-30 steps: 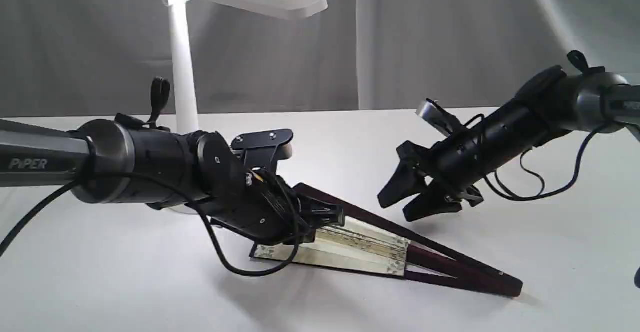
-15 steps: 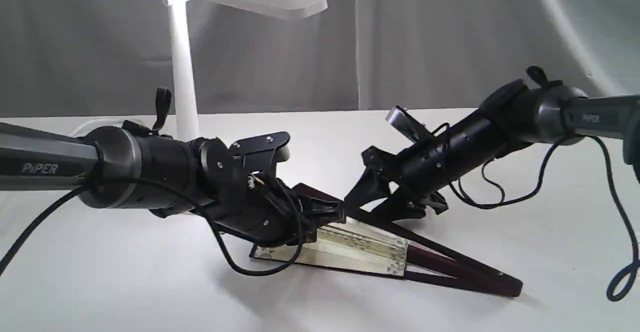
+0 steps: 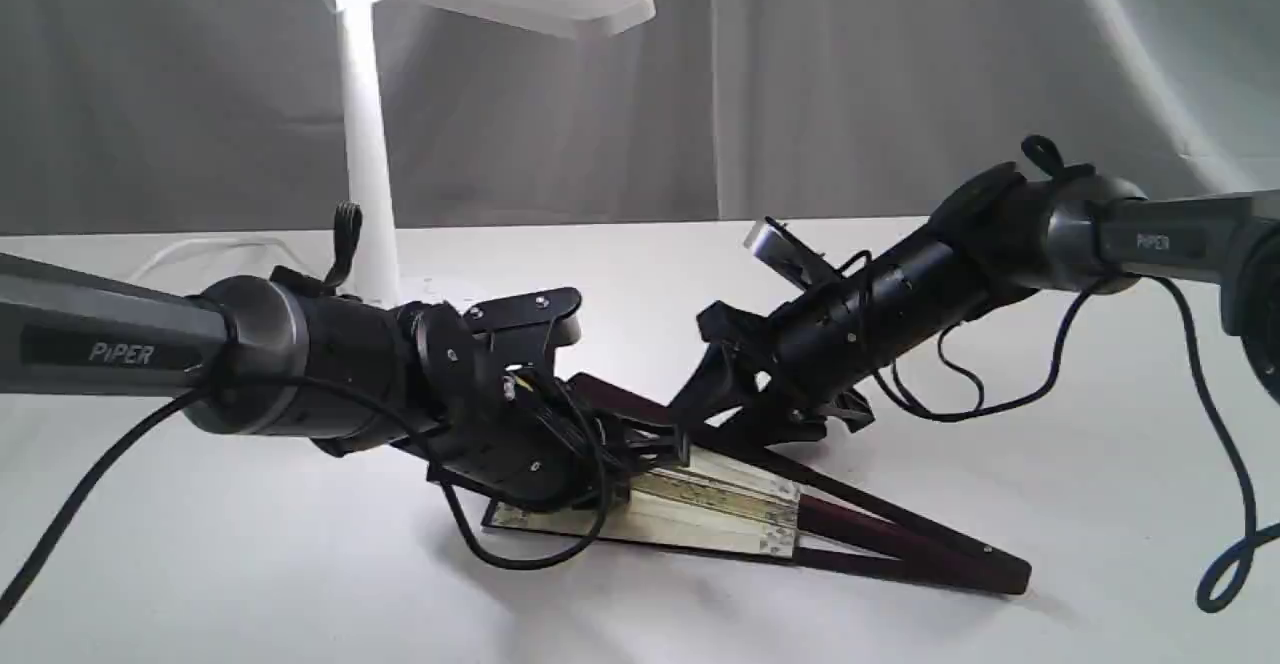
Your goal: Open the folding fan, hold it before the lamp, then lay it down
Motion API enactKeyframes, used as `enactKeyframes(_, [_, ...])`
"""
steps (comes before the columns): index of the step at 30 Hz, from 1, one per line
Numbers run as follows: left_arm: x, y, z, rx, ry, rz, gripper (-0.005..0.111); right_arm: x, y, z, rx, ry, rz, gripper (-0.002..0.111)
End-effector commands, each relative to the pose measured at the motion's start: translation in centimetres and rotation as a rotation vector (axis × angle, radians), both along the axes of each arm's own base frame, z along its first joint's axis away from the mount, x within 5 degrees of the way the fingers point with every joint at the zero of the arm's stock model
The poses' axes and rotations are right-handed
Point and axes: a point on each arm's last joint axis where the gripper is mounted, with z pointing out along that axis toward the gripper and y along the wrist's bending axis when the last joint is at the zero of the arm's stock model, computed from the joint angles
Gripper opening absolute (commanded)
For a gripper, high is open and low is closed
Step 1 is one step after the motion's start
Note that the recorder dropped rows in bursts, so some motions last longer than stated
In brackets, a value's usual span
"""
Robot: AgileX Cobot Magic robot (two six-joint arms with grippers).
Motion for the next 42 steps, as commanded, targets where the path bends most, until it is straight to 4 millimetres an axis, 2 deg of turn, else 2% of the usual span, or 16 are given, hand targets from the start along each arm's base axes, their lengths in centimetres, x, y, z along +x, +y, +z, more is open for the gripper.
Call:
enactKeyframes(1, [-0.2, 0.1, -1.0, 0.01, 0.026, 0.006, 0.018, -0.5, -0.2, -1.2, -0.073, 0.01, 0.061, 0.038])
enactKeyframes(6, [-0.1, 0.1, -0.9, 0.009, 0.013, 0.011, 0.018, -0.6, -0.6, -1.4, -0.106, 0.006, 0.084, 0.025])
enactKeyframes(12, [-0.1, 0.1, -0.8, 0.009, 0.016, 0.008, 0.018, -0.8, -0.6, -1.3, -0.096, 0.005, 0.12, 0.017])
enactKeyframes(18, [-0.3, 0.0, 0.8, 0.001, 0.026, -0.033, 0.018, -0.9, -0.7, -1.0, -0.088, -0.008, 0.151, 0.011])
enactKeyframes(23, [-0.7, -0.1, 2.8, -0.013, 0.024, -0.067, 0.018, -0.6, -1.7, 0.1, -0.072, -0.02, 0.125, 0.0])
enactKeyframes(33, [-1.5, 0.0, 6.4, -0.05, 0.007, -0.101, 0.018, 0.6, -4.5, 1.9, 0.148, 0.024, -0.025, 0.0])
enactKeyframes(38, [-1.9, 0.0, 6.8, -0.042, 0.024, -0.145, 0.018, 0.9, -6.1, 3.2, 0.15, 0.034, -0.092, 0.0])
enactKeyframes(42, [-2.2, 0.0, 7.1, -0.036, 0.025, -0.178, 0.018, 0.9, -6.4, 4.8, 0.145, 0.002, -0.095, 0.0])
